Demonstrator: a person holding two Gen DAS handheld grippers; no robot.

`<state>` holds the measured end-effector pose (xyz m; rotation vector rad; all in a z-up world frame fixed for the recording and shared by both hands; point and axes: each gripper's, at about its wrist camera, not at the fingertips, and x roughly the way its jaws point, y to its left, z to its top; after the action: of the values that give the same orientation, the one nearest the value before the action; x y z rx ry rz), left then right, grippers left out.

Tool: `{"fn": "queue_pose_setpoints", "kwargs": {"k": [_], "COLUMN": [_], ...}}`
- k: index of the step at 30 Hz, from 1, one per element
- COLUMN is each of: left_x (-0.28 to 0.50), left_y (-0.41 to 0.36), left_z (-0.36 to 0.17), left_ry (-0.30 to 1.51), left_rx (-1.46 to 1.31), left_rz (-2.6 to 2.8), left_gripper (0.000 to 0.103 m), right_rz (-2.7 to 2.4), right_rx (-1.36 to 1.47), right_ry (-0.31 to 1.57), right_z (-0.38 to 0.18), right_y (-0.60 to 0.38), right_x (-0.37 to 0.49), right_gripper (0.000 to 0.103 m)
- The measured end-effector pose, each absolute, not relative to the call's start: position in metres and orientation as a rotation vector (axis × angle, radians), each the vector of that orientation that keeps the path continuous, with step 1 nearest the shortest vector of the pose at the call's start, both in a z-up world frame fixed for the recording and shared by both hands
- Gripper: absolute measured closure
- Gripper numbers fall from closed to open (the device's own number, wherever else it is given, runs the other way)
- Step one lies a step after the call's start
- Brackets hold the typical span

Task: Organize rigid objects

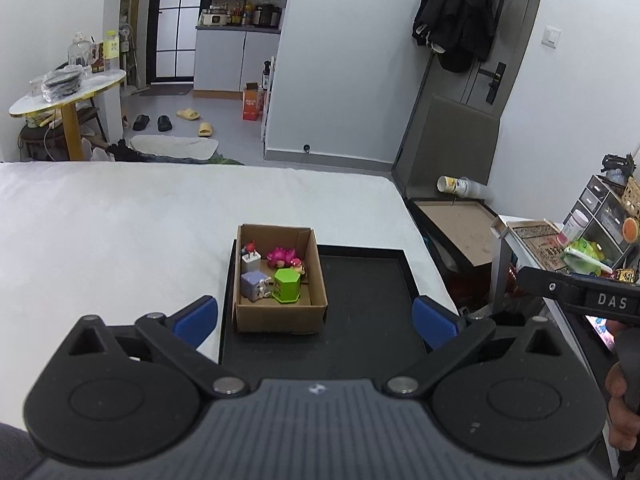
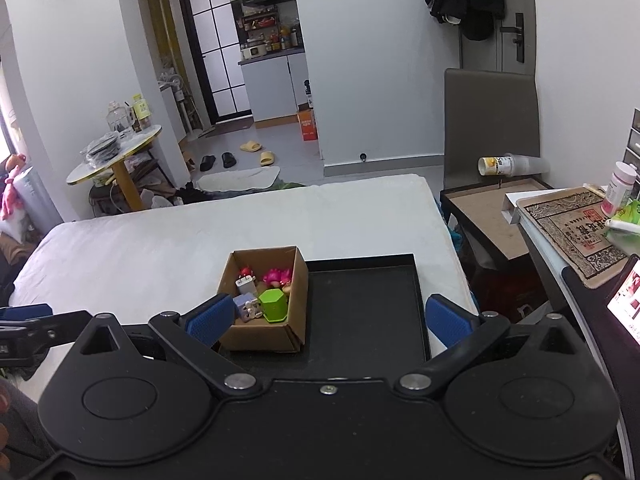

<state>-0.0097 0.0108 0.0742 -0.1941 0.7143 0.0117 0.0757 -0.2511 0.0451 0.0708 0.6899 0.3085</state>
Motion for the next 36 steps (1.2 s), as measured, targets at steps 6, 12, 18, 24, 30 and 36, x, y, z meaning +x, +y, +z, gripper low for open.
{"fn": "queue_pose_setpoints", "kwargs": {"k": [6, 12, 18, 24, 30, 36], "left_x": [-0.009, -0.007, -0.006, -0.004, -0.005, -0.003], "left_y": [0.008, 0.01, 0.01, 0.013, 0.019, 0.02], "left_z": [0.061, 0.045, 0.033, 0.029, 0.03, 0.028], "left_ry": [0.716, 0.743, 0.777, 0.792, 0.781, 0.787], "left_rx": [-0.191, -0.203, -0.178, -0.173, -0.212, -0.22], "left_rz": [-0.003, -0.025, -0.023, -0.01, -0.015, -0.008], "left_gripper": [0.0, 0.0, 0.0, 0.0, 0.0, 0.0], "right_rz": [0.303, 0.303, 0.308, 0.327, 0.324, 0.31], "right_rx": [0.073, 0.059, 0.032, 0.044, 0.043, 0.039], "right_ry": [0.716, 0.753, 0.776, 0.793, 0.797, 0.793], "right_z": [0.039, 0.027, 0.017, 0.013, 0.013, 0.013], "right_y": [-0.247, -0.241, -0.235, -0.231, -0.23, -0.23], "right_x": [0.074, 0.073, 0.073, 0.072, 0.072, 0.073], "right_gripper": [0.0, 0.0, 0.0, 0.0, 0.0, 0.0]}}
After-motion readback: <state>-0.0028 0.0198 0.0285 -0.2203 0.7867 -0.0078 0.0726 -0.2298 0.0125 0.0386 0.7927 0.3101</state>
